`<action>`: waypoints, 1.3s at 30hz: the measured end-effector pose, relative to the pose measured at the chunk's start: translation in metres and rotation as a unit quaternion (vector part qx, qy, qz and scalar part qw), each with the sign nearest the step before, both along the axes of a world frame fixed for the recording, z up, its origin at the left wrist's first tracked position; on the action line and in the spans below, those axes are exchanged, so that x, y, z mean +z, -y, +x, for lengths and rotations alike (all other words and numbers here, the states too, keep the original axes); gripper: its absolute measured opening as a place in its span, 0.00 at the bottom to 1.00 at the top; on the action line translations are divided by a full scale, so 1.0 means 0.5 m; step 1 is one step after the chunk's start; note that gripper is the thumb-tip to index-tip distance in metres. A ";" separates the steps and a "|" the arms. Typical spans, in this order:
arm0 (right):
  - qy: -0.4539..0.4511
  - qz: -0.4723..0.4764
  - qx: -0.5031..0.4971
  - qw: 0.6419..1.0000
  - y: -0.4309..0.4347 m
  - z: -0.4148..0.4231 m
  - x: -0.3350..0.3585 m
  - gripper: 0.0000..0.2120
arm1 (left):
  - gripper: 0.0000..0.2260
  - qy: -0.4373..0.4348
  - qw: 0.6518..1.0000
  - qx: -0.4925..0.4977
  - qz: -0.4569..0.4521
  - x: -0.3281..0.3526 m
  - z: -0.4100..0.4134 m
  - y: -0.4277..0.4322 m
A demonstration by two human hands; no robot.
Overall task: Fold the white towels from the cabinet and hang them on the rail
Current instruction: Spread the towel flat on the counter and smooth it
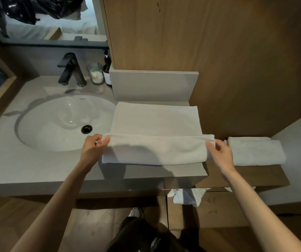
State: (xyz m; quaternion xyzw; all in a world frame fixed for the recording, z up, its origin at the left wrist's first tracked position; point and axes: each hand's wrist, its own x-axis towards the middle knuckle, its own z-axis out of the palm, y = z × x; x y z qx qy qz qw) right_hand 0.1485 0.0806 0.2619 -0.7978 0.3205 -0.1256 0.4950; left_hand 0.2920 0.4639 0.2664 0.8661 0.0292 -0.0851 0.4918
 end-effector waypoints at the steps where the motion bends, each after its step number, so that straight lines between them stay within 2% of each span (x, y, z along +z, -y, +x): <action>1: -0.011 0.013 -0.004 1.000 -0.002 0.010 -0.003 0.10 | 0.13 -0.007 1.000 0.003 -0.003 -0.004 0.012 0.008; 5: -0.024 -0.005 -0.005 1.000 -0.013 0.046 -0.015 0.08 | 0.13 -0.032 0.999 0.008 0.003 -0.032 0.048 0.039; 8: -0.046 -0.034 -0.003 0.998 -0.017 0.069 -0.026 0.07 | 0.12 -0.053 0.998 0.011 0.045 -0.051 0.066 0.056; 14: -0.101 -0.100 -0.013 0.990 -0.016 0.086 -0.051 0.10 | 0.15 -0.013 0.989 -0.004 0.149 -0.072 0.085 0.068; 18: -0.123 -0.143 -0.009 0.982 -0.014 0.097 -0.062 0.13 | 0.14 0.013 0.983 0.014 0.185 -0.078 0.085 0.077; 21: -0.127 -0.148 -0.018 0.981 -0.017 0.104 -0.061 0.14 | 0.15 0.011 0.983 0.012 0.184 -0.079 0.088 0.079; 26: -0.083 -0.035 -0.064 0.994 -0.003 0.082 -0.071 0.14 | 0.16 -0.041 0.994 0.043 0.089 -0.073 0.077 0.065; 28: -0.075 -0.018 -0.053 0.996 -0.001 0.065 -0.075 0.15 | 0.16 -0.032 0.995 0.037 0.082 -0.079 0.061 0.060; 35: -0.041 -0.091 -0.018 0.995 -0.014 0.065 -0.053 0.09 | 0.12 0.042 0.988 0.016 0.148 -0.067 0.048 0.076; 39: -0.075 -0.134 -0.032 0.988 -0.004 0.078 -0.058 0.11 | 0.13 0.031 0.986 0.020 0.160 -0.064 0.065 0.079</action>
